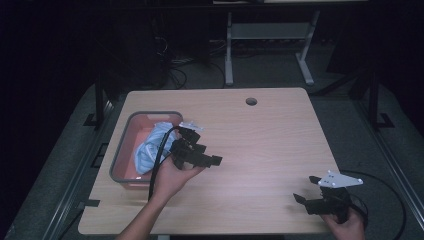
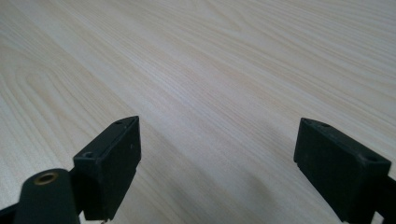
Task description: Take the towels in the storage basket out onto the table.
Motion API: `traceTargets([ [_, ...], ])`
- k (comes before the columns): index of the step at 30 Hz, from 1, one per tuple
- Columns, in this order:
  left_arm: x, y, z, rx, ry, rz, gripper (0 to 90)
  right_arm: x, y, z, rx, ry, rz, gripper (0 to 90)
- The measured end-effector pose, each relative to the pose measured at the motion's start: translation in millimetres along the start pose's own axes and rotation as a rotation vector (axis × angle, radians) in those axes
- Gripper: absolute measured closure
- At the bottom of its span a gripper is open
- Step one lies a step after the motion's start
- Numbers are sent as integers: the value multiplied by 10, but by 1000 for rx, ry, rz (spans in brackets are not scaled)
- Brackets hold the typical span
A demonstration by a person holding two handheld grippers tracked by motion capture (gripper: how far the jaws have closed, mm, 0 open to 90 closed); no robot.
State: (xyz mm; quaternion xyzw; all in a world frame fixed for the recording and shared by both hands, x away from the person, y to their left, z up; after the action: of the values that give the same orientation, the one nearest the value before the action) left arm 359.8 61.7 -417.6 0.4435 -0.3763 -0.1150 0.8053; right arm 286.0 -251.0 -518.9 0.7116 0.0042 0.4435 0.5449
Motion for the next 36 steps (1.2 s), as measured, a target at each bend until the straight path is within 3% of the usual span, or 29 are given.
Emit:
traceTargets([
  [12, 0, 149, -121, 26, 13, 6, 200, 3, -4, 0, -2, 6, 2, 142],
  [36, -113, 466, -527, 64, 105, 34, 203, 4, -21, -18, 4, 9, -6, 143],
])
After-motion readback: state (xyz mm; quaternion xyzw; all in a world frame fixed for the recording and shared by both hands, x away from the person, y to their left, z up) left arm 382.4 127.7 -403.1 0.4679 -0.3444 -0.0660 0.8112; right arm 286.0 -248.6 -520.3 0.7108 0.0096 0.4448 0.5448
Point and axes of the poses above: each handheld gripper's, and its own axes: y roughly backward along the jaws, x roughly out of its top, z roughly to its right, the point moved 9 cm from there along -y, roughly forward along the jaws, and after that the axes turned 11 degrees about -z, right-handed, at the moved point
